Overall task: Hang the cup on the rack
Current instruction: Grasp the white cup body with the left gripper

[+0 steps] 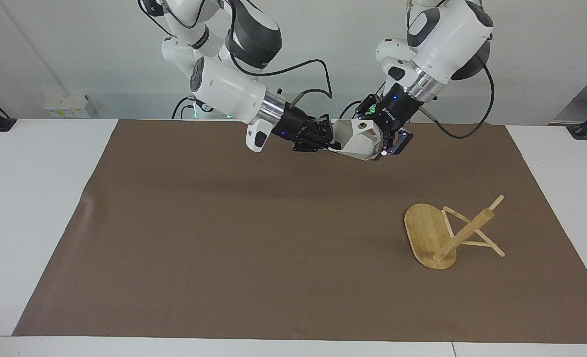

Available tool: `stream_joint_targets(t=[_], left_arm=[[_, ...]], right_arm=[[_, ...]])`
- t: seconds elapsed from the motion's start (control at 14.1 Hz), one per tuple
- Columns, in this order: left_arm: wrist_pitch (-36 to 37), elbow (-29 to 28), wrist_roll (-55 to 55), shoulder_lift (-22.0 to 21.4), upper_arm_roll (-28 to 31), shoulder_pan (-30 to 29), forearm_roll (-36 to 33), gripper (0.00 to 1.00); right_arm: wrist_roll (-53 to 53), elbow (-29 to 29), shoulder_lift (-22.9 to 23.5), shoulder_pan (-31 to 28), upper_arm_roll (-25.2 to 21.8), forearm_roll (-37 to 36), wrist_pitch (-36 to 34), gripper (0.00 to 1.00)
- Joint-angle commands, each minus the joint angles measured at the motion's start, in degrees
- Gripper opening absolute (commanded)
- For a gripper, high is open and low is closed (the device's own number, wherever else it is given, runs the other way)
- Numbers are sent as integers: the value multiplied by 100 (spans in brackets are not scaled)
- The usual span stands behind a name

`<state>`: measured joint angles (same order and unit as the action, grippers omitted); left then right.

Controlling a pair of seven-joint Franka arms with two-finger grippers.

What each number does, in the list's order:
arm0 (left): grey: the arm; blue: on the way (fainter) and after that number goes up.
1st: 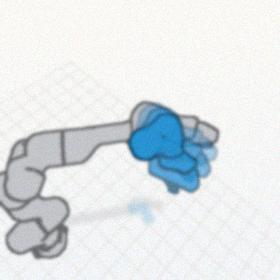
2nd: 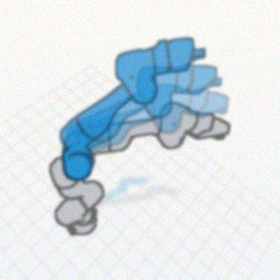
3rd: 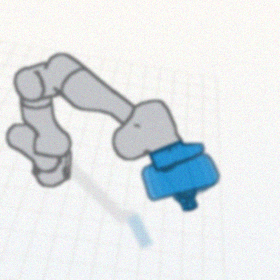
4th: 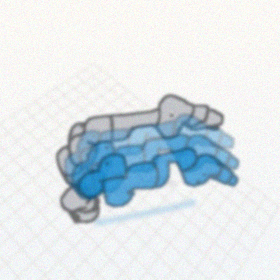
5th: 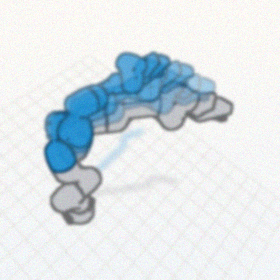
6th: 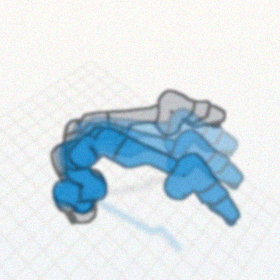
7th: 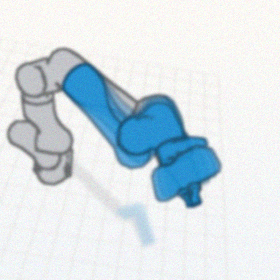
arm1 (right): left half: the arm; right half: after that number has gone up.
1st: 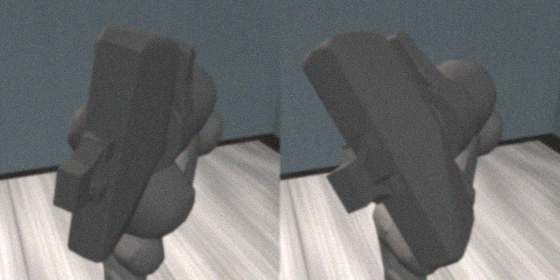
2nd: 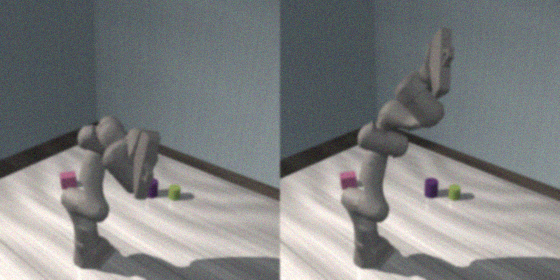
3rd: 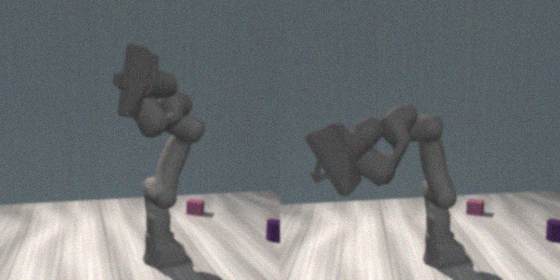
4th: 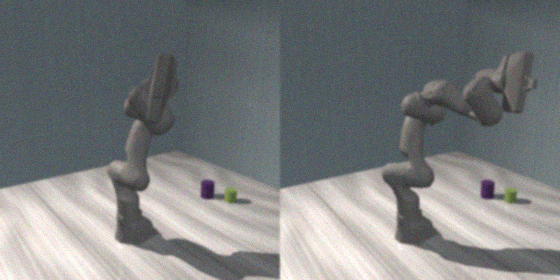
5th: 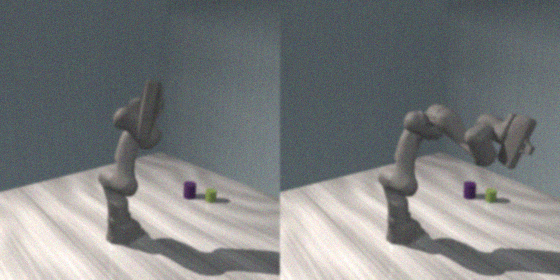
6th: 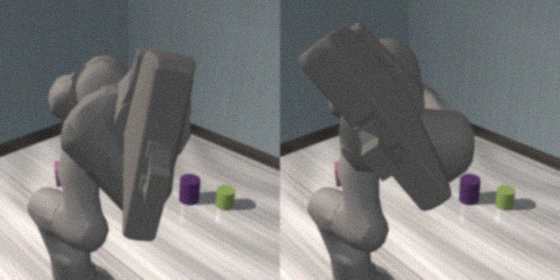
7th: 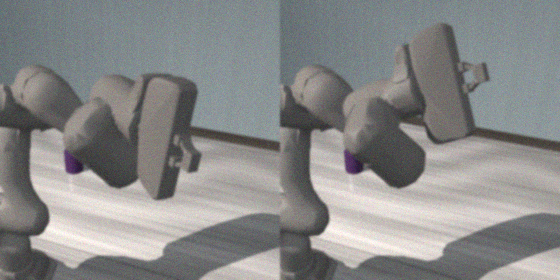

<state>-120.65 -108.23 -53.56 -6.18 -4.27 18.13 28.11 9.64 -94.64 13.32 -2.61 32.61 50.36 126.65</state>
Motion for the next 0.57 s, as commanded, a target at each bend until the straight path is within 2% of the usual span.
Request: stream_joint_targets(t=[0.0, 0.07, 0.14, 0.21, 0.5], left_arm=[[-90, -119, -67, -23, 14, 94, -25, 53], [-82, -119, -66, -23, 22, 94, -34, 30], [-90, -111, -75, -23, 22, 94, -34, 13], [-99, -102, -84, -15, 22, 85, -34, 2], [-73, -84, -58, -32, 31, 24, -34, 0]], right_arm=[[-94, 51, 4, -64, 96, 97, -62, 0], [-94, 51, 4, -64, 96, 97, -62, 0], [-94, 51, 4, -64, 96, 97, -62, 0], [-85, 51, 4, -64, 96, 97, -62, 0], [-68, 51, -5, -64, 96, 105, -62, 0]])
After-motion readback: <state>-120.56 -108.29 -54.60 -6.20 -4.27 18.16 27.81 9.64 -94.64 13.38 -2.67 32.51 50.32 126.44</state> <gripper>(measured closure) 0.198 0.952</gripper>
